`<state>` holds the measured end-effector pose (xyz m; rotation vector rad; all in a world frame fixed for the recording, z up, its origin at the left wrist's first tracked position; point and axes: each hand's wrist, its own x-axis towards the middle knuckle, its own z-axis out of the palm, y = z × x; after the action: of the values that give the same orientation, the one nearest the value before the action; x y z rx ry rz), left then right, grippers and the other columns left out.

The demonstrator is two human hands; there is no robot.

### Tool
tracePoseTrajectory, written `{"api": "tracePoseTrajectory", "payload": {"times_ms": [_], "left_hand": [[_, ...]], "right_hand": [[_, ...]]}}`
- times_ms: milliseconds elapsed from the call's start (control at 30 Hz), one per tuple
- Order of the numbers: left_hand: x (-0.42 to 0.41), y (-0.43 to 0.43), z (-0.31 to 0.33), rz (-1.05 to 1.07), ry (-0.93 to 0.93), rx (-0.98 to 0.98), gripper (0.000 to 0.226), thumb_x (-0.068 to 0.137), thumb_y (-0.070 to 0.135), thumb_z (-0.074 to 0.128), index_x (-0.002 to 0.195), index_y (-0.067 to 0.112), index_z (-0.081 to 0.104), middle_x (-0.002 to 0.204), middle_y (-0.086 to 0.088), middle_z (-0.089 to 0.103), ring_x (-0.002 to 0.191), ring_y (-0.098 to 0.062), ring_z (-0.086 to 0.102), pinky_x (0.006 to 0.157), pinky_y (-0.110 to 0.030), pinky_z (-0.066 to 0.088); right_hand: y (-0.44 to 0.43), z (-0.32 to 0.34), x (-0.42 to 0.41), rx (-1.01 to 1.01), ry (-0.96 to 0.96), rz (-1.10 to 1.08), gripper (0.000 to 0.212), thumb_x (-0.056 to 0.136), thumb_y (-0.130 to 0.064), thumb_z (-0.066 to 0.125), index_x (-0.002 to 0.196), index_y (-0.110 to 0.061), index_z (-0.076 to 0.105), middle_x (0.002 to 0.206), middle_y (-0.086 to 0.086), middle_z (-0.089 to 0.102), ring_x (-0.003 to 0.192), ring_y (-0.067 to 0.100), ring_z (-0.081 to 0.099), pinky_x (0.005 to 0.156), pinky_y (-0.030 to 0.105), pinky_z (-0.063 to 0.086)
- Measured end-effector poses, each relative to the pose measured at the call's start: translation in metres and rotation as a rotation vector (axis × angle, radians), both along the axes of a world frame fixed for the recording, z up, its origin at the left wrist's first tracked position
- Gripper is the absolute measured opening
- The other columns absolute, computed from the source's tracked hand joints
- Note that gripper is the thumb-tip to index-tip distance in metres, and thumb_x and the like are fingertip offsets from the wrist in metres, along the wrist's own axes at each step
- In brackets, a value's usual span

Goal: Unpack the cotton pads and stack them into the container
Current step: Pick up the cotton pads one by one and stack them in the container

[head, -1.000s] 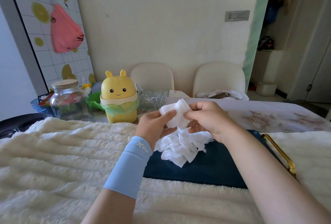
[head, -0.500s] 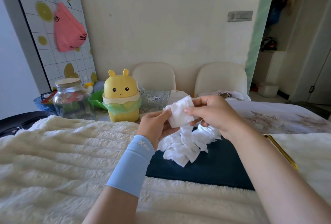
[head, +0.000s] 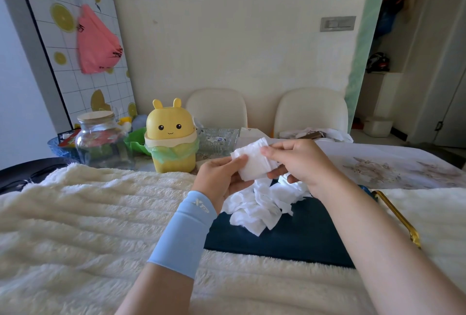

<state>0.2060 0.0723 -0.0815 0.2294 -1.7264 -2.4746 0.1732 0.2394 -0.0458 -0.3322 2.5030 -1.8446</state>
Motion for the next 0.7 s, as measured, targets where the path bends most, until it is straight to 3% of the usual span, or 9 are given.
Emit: {"api": "tracePoseTrajectory", "payload": {"times_ms": [133, 300, 400, 500, 600, 700], "left_hand": [[-0.001, 0.002, -0.002, 0.009, -0.028, 0.098, 0.022, 0.092, 0.012, 0.067, 0.108, -0.002, 0.066, 0.101, -0.02, 0.074, 0.085, -0.029, 0.074, 0.064, -0.03, 0.062], [-0.005, -0.001, -0.008, 0.103, -0.063, 0.092, 0.018, 0.093, 0.016, 0.068, 0.103, 0.002, 0.067, 0.103, -0.02, 0.073, 0.092, -0.033, 0.073, 0.07, -0.034, 0.063], [-0.006, -0.004, -0.008, 0.111, -0.043, 0.042, 0.018, 0.092, 0.016, 0.069, 0.103, 0.003, 0.067, 0.102, -0.018, 0.074, 0.089, -0.031, 0.074, 0.072, -0.034, 0.063], [-0.004, -0.001, -0.006, 0.052, -0.03, 0.003, 0.022, 0.096, 0.011, 0.062, 0.112, -0.003, 0.067, 0.101, -0.019, 0.075, 0.091, -0.031, 0.074, 0.073, -0.032, 0.063], [-0.002, 0.001, -0.003, -0.005, -0.009, 0.047, 0.023, 0.098, 0.008, 0.057, 0.115, -0.005, 0.066, 0.104, -0.021, 0.074, 0.089, -0.029, 0.073, 0.07, -0.031, 0.062], [0.0, 0.002, -0.001, -0.042, 0.012, 0.081, 0.026, 0.099, 0.01, 0.057, 0.117, -0.006, 0.064, 0.106, -0.022, 0.073, 0.091, -0.029, 0.073, 0.07, -0.031, 0.062]], "right_hand": [[0.003, -0.005, -0.007, -0.123, -0.028, -0.06, 0.008, 0.088, -0.029, 0.077, 0.093, -0.023, 0.075, 0.09, -0.004, 0.073, 0.057, 0.01, 0.068, 0.047, 0.02, 0.036], [0.009, -0.003, -0.012, -0.151, 0.131, -0.226, 0.009, 0.091, -0.028, 0.073, 0.088, -0.02, 0.073, 0.067, -0.007, 0.061, 0.05, 0.005, 0.058, 0.04, 0.013, 0.035], [0.008, 0.006, -0.004, -0.271, 0.09, -0.02, 0.005, 0.09, -0.022, 0.075, 0.087, -0.018, 0.074, 0.063, -0.006, 0.06, 0.052, 0.01, 0.053, 0.042, 0.017, 0.034], [-0.001, 0.005, 0.0, -0.137, 0.062, 0.082, 0.007, 0.087, -0.023, 0.078, 0.089, -0.017, 0.076, 0.062, -0.003, 0.063, 0.049, 0.01, 0.052, 0.046, 0.019, 0.036], [-0.006, -0.003, -0.001, -0.041, 0.079, 0.017, 0.014, 0.084, -0.025, 0.08, 0.095, -0.017, 0.077, 0.073, 0.002, 0.069, 0.049, 0.01, 0.052, 0.06, 0.028, 0.047], [-0.006, -0.006, -0.003, -0.007, 0.093, -0.05, 0.011, 0.084, -0.027, 0.08, 0.088, -0.018, 0.076, 0.071, -0.004, 0.067, 0.048, 0.007, 0.052, 0.065, 0.026, 0.049]]}}
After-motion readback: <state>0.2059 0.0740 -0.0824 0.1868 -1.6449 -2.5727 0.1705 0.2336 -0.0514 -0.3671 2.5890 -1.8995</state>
